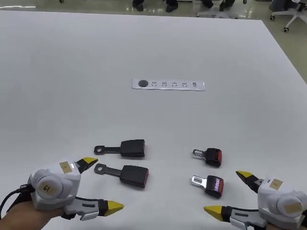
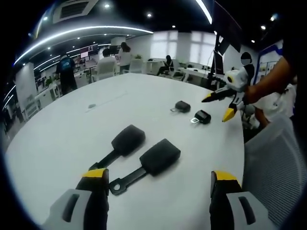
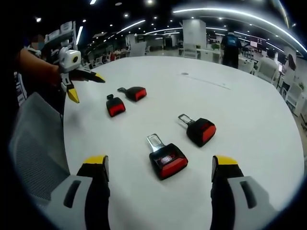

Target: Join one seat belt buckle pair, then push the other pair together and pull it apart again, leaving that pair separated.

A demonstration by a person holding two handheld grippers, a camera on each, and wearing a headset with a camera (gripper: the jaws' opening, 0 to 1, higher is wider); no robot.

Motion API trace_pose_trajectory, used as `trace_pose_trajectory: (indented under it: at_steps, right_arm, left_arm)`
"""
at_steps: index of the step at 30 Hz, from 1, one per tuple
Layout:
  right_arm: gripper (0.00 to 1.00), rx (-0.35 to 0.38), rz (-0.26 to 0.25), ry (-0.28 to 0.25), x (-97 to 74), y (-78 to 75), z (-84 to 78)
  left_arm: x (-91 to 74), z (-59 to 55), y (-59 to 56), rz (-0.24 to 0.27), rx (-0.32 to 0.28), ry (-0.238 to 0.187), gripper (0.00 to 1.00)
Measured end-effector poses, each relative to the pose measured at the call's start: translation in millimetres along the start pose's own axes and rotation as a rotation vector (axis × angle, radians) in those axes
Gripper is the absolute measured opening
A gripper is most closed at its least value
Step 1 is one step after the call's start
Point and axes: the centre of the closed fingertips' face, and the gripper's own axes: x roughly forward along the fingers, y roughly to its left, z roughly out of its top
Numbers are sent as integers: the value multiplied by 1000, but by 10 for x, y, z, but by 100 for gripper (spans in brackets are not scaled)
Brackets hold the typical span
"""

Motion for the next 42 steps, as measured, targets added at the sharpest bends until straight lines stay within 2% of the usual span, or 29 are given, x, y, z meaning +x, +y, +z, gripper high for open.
trace_pose_trajectory:
  at_steps: [4,10,15,21,25,33,35,36,42]
  right_arm:
    - [88,10,15,-1,56,-21,-19]
    - [87,-4,38,15,119,-40,-37]
    - [86,-11,58,26,185,-88,-56]
    - [83,-20,89,50,247,-86,-111]
    - [80,-19,103,60,273,-82,-100]
    - [77,-26,152,88,320,-77,-170]
    - [76,-31,164,102,332,-78,-195]
    - [74,-44,177,90,341,-71,-174]
    - [68,-56,200,96,323,-89,-165]
  left_arm:
    - [70,-1,31,-13,14,2,89]
    - [191,58,0,-43,49,21,87]
    - [280,45,12,-75,87,39,85]
    - [381,85,-6,-108,124,54,82]
    - [456,49,-17,-149,178,85,79]
    - [624,-5,29,-216,261,146,69]
    - [670,-15,34,-228,273,155,68]
    - [687,-22,34,-235,278,160,68]
    - [792,-116,58,-283,318,192,62]
